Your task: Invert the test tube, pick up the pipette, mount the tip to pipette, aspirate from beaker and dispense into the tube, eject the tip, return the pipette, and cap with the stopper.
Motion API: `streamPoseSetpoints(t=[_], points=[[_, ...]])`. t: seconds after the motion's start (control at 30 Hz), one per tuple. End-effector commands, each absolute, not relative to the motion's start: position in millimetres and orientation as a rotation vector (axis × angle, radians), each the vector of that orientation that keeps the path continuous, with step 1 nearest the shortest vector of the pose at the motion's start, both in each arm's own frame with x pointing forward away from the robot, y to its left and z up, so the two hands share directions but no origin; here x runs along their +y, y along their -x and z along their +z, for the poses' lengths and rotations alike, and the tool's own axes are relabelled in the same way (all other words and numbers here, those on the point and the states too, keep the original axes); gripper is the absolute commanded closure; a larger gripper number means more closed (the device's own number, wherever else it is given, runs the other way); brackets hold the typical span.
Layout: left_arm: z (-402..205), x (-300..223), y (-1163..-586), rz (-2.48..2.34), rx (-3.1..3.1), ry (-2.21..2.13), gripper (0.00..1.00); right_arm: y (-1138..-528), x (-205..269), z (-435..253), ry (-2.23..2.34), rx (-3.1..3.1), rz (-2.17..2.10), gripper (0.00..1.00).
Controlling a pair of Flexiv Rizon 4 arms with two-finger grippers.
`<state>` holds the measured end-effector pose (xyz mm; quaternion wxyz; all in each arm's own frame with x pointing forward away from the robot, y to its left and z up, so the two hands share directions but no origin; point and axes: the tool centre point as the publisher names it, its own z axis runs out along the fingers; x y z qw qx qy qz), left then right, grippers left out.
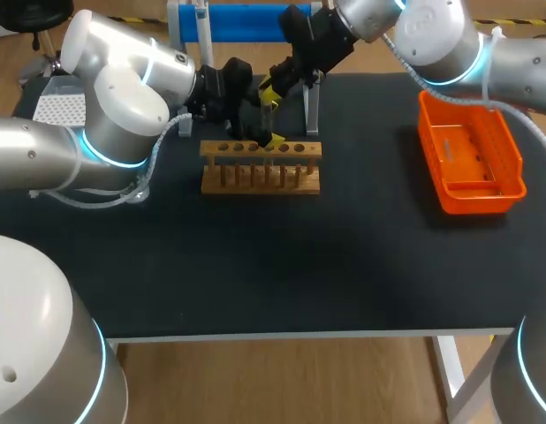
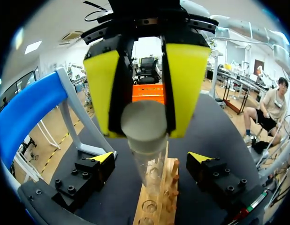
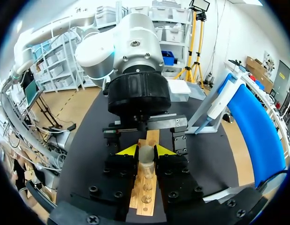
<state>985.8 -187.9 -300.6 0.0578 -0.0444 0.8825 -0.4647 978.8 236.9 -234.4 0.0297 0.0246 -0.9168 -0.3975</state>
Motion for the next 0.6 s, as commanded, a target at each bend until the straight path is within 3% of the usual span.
streamPoseSetpoints(t=[0.03, 0.13, 0.17, 0.23, 0.27, 0.3, 0.6], points=[[-300.7, -187.5, -986.3, -1.411, 2.677, 0.132, 0.00, -979.0, 236.9, -238.9, -0.071, -2.822, -1.226, 1.00], [-300.7, -187.5, -986.3, -1.411, 2.677, 0.132, 0.00, -978.5, 235.5, -242.8, -0.057, -2.820, -1.226, 1.00], [-300.7, -187.5, -986.3, -1.411, 2.677, 0.132, 0.00, -978.1, 234.7, -244.6, -0.052, -2.819, -1.225, 0.85], [-300.7, -187.5, -986.3, -1.411, 2.677, 0.132, 0.00, -977.2, 233.2, -248.0, -0.043, -2.819, -1.223, 0.47], [-300.7, -187.5, -986.3, -1.411, 2.677, 0.132, 0.00, -976.8, 232.1, -250.0, -0.036, -2.820, -1.220, 0.05], [-300.7, -187.5, -986.3, -1.411, 2.677, 0.132, 0.00, -976.4, 230.8, -251.5, -0.026, -2.817, -1.226, 0.00], [-300.7, -187.5, -986.3, -1.411, 2.677, 0.132, 0.00, -976.6, 213.9, -245.4, 0.005, -2.775, -1.438, 0.00]])
